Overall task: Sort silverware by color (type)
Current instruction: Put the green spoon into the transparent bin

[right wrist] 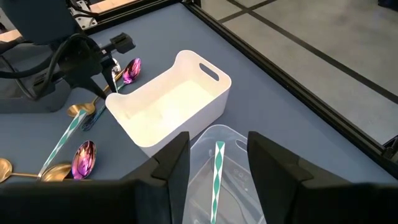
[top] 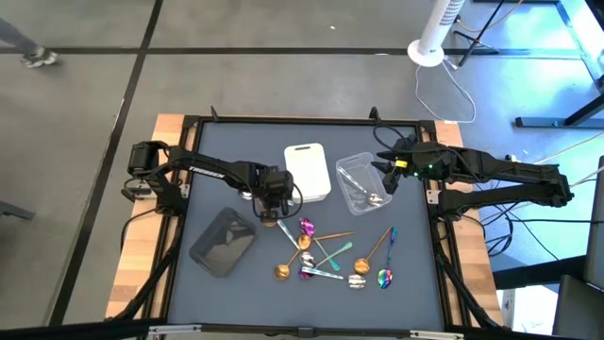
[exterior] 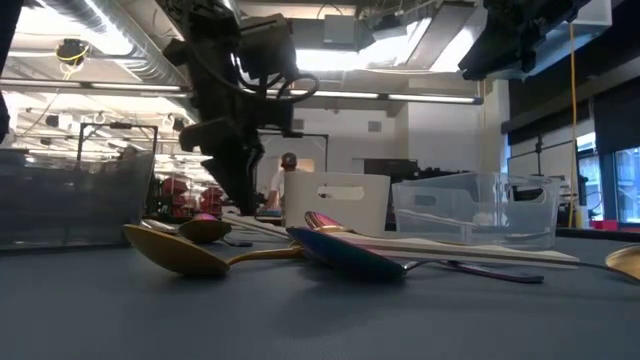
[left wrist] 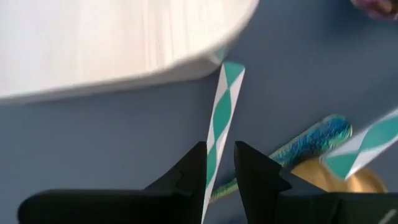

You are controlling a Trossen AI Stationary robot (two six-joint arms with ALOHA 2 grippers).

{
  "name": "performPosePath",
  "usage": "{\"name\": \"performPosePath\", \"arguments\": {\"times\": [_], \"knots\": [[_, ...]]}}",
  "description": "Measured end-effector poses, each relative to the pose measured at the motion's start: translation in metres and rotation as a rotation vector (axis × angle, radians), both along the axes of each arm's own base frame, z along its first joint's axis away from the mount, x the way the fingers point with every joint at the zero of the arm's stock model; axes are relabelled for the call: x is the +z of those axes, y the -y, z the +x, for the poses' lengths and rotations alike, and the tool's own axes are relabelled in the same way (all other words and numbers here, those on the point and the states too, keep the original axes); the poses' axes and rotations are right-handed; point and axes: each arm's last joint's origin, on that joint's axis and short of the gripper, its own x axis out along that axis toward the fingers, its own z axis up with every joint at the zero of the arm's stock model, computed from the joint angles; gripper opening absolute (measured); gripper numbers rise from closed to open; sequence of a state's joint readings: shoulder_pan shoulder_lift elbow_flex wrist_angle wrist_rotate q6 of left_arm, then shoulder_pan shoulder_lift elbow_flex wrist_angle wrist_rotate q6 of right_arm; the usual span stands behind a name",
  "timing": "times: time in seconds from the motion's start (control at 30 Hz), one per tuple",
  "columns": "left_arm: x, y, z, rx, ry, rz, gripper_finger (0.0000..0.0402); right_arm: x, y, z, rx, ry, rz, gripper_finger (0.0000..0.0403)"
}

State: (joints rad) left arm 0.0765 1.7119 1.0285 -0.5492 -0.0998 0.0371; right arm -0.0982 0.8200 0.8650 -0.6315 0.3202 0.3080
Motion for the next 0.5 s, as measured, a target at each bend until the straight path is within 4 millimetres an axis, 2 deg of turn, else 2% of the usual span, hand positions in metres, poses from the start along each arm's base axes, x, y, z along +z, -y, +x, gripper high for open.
{"name": "performPosePath", "arguments": {"times": [0.5], "knots": [[-0.0059,-0.0019,-0.0052,0.009,-0.025,0.007,0.0076,-0.0002,0.0000,0.0000,0.000,0.000,0.000,0.0150]]}}
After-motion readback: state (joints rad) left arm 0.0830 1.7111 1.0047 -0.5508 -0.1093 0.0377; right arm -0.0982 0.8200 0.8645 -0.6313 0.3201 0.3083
